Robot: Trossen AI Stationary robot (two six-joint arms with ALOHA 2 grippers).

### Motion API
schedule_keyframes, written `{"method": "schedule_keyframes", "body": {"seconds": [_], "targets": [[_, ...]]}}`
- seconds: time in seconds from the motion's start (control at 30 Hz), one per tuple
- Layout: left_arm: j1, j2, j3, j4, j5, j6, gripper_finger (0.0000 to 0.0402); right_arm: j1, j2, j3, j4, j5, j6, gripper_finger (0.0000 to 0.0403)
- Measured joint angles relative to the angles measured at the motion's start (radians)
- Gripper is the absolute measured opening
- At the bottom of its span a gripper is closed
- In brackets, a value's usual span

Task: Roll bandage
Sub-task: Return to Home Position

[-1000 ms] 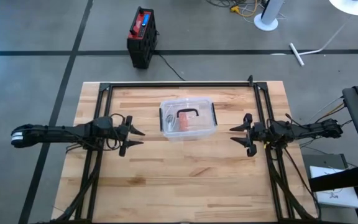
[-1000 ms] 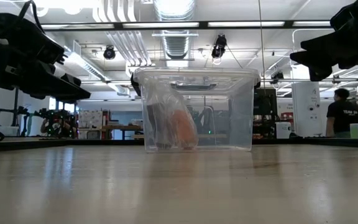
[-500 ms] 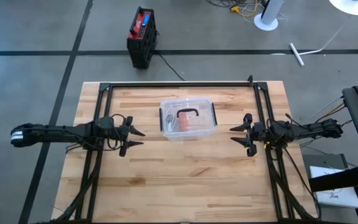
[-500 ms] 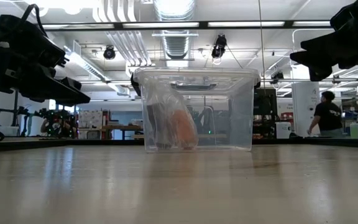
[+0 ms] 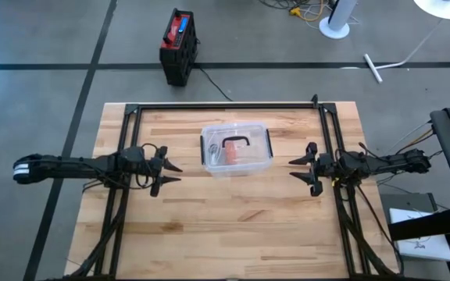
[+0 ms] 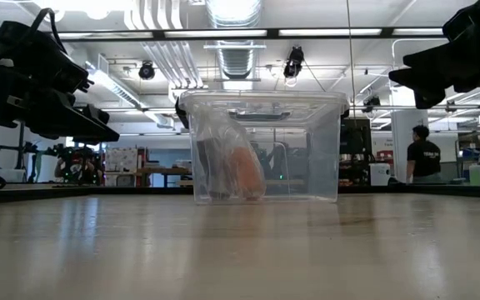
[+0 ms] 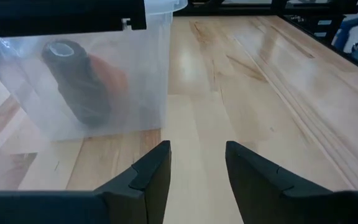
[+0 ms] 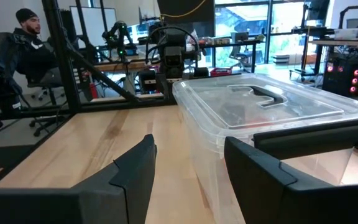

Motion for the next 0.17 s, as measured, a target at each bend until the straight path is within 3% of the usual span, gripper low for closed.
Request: {"method": "schedule_keyframes", "body": {"seconds": [0.17], "targets": [[0.0,0.007,0.0,0.0,0.0,0.0,0.0139,0.0,0.0,0.0,0.0,0.0,-0.001,0.0186]]}}
